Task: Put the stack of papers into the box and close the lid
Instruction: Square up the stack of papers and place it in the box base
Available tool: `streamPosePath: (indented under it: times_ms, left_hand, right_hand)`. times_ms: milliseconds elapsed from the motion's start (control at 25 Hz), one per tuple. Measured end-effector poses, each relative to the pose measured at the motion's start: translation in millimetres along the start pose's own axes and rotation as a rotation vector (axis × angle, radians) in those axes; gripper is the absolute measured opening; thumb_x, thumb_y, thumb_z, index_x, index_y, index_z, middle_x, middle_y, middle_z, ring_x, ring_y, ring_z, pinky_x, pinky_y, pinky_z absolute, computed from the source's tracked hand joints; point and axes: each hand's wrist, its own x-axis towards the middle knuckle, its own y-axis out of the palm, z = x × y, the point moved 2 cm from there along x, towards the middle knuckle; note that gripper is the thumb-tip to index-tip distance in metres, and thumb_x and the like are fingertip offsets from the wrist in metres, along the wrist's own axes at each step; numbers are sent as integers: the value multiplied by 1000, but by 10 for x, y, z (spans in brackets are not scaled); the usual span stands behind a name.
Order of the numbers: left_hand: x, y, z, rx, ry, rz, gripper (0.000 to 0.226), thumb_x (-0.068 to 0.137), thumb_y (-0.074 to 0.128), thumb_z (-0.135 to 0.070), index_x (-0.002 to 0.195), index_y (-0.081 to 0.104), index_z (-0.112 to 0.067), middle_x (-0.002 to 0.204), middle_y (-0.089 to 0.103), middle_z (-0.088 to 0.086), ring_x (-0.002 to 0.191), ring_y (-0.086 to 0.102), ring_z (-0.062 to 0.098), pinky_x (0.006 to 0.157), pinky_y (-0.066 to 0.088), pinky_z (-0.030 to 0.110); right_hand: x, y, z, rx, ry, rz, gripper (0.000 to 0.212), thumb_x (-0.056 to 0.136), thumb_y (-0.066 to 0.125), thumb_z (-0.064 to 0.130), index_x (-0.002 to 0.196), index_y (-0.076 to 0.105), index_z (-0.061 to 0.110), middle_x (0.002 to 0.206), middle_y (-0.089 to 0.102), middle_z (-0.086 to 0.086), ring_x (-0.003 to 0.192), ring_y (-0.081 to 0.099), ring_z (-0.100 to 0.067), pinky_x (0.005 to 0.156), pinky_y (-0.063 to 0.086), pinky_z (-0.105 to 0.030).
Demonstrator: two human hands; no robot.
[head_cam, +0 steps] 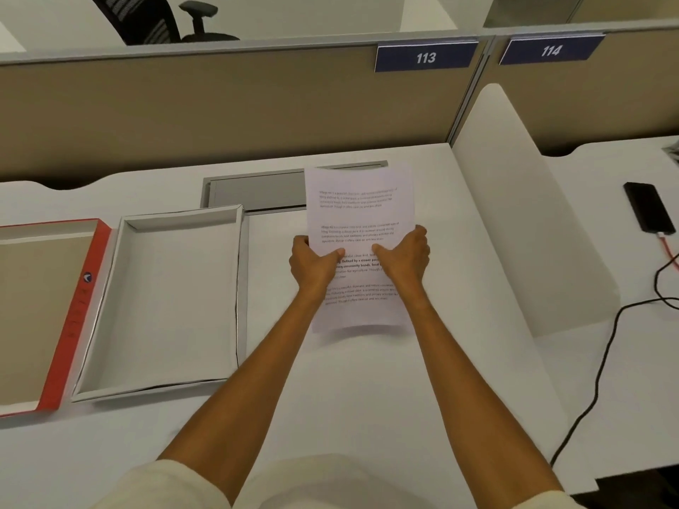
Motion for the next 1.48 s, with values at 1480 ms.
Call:
streamPosePath:
  times_ms: [1480]
  left_hand:
    - [-105,-252,48,-275,388,33,66,67,87,-28,114,42,-38,104,56,-26,92,62,3,72,48,1]
  right_hand:
    - [-349,-42,-196,623,-220,-82,86,61,90,40,123,31,48,111,49,35,107,56,7,78,51,-5]
